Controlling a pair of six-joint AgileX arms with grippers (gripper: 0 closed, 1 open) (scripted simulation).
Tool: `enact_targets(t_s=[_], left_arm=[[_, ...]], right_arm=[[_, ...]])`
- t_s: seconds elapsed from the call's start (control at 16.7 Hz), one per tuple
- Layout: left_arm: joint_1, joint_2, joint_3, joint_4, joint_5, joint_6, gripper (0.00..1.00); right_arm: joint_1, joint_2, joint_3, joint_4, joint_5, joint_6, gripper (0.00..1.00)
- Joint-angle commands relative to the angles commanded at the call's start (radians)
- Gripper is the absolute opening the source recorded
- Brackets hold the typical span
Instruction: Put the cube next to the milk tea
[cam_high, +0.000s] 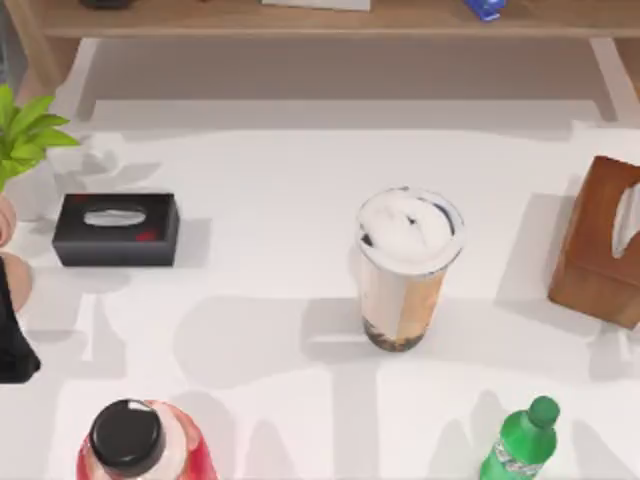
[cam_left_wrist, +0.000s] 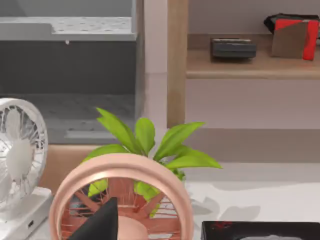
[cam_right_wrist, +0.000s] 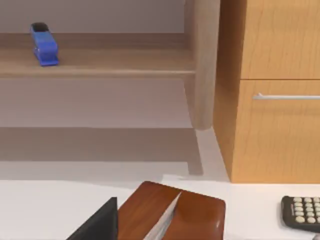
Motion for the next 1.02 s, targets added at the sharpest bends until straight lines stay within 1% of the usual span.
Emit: enact_targets(t_s=[0.24,0.42,0.66,1.02], left_arm=[[-0.016,0.031,0.031,0.005,-0.014,0.001,1.00],[-0.071,0.159,0.157,0.020,-0.064,0.004,1.00],[-0.171,0.467,0.445,0.050,-0.156,0.007,1.00],[-0.324,1.082,0.981,0.098,-0.297,0.012,1.00]], right_arm=[[0.000,0.000,0.000,0.000,0.000,0.000,1.00],[0.000,0.000,0.000,0.000,0.000,0.000,1.00],[0.000,0.000,0.000,0.000,0.000,0.000,1.00],[0.000,0.000,0.000,0.000,0.000,0.000,1.00]])
